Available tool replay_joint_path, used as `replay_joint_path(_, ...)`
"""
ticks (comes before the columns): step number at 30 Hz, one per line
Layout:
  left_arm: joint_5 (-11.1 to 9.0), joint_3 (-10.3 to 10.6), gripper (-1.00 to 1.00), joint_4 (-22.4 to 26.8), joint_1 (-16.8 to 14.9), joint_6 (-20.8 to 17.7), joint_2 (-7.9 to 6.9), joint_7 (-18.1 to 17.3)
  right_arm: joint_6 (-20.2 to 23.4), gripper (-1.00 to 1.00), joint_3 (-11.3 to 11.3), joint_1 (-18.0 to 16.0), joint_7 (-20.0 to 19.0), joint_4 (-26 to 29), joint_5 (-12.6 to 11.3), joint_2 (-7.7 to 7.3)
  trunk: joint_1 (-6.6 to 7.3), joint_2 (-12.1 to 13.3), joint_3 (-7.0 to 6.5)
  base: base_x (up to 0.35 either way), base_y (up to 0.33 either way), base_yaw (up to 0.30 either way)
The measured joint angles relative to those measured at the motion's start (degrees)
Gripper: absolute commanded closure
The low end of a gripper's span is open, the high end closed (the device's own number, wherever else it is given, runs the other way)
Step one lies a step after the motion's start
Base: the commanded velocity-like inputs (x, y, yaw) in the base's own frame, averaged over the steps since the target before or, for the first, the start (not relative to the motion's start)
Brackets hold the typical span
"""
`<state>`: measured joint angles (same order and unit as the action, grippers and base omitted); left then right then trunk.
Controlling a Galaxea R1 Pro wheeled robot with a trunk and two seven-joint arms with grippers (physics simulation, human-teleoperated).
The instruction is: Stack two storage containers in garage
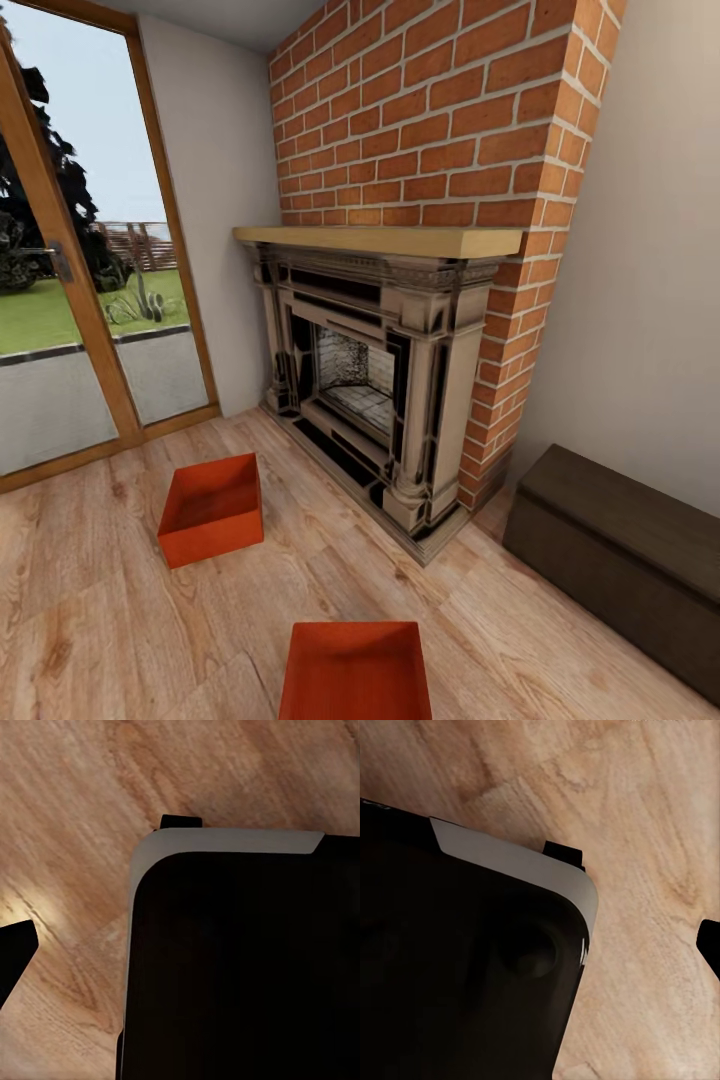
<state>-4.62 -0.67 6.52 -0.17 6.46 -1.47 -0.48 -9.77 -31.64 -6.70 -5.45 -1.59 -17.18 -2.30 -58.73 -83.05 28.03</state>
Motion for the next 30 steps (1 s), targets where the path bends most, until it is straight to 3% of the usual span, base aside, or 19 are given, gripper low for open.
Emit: replay_joint_path(30, 0.0, -0.02, -1.0, 0.0, -0.01, 0.0, -0.02, 0.0, 0.05, -1.0, 0.0, 0.0, 0.0, 0.0, -0.06, 0.07, 0.0, 0.0, 0.0, 0.0, 0.0, 0.0)
